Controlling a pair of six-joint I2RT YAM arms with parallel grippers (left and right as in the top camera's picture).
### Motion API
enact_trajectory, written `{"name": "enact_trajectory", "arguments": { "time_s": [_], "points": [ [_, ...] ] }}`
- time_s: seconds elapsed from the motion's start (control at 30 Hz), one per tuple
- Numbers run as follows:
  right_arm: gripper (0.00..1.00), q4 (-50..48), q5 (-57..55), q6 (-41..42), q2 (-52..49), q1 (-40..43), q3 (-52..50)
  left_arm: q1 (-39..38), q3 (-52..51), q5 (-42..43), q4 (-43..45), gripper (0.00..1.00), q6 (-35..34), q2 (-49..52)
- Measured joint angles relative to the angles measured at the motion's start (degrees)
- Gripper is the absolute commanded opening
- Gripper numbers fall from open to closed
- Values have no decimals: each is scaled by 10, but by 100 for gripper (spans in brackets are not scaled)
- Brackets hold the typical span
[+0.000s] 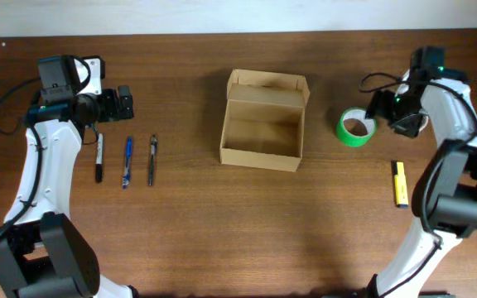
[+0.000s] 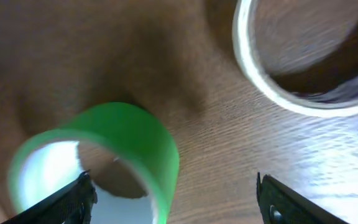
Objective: Pack container
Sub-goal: 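Move the right gripper to the green tape roll and grasp it, then carry the green tape with the right gripper and lower into box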
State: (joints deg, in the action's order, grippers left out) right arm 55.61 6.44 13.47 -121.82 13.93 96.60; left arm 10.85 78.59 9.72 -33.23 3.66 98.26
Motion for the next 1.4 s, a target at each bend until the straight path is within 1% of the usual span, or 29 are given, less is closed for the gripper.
{"name": "enact_trajectory", "arguments": {
  "time_s": [0.07, 0.13, 0.2, 0.27, 0.3, 0.33, 0.4, 0.47, 0.5, 0.53, 0.7, 0.83, 0.97, 1.07, 1.1, 1.13, 1.23, 1.3, 1.4],
  "points": [
    [78, 10, 0, 1, -20, -4, 0, 0, 0, 0, 0, 99, 0, 0],
    [72, 16, 0, 1, -32, -8, 0, 0, 0, 0, 0, 99, 0, 0],
    [61, 19, 0, 1, -42, -14, 0, 0, 0, 0, 0, 99, 0, 0],
    [44, 17, -1, 1, -47, -19, 0, 0, 0, 0, 0, 99, 0, 0],
    [39, 13, -3, -4, -48, -21, 0, 0, 0, 0, 0, 99, 0, 0],
    [36, 10, -3, 1, -48, -23, 0, 0, 0, 0, 0, 99, 0, 0],
    [24, 4, -4, 1, -48, -24, 0, 0, 0, 0, 0, 99, 0, 0],
    [15, 0, -5, 3, -48, -24, 0, 0, 0, 0, 0, 99, 0, 0],
    [6, -2, -6, 2, -48, -24, 0, 0, 0, 0, 0, 99, 0, 0],
    [4, -3, -7, 2, -48, -24, 0, 0, 0, 0, 0, 99, 0, 0],
    [4, 1, -11, 1, -48, -24, 1, 0, 0, 0, 0, 99, 0, 0],
    [4, 50, -9, -2, -49, -24, 36, 0, 0, 0, 0, 99, 0, 0],
    [4, 115, 10, -35, -46, -33, 135, 0, 0, 0, 0, 99, 0, 0],
    [4, 163, 30, -77, -29, -61, 228, 0, 0, 0, 0, 99, 0, 0],
    [4, 171, 32, -84, -24, -69, 242, 0, 0, 0, 0, 99, 0, 0],
    [4, 189, 38, -108, -9, -94, 280, 0, 0, 0, 0, 99, 0, 0],
    [4, 222, 46, -164, 17, -160, 347, 0, 0, 1, 0, 99, 0, 0],
    [4, 231, 51, -206, 33, -211, 366, 0, 0, 2, 0, 99, 0, 0],
    [4, 238, 55, -272, 39, -280, 366, 0, 0, 2, 0, 99, 0, 0]
  ]
}}
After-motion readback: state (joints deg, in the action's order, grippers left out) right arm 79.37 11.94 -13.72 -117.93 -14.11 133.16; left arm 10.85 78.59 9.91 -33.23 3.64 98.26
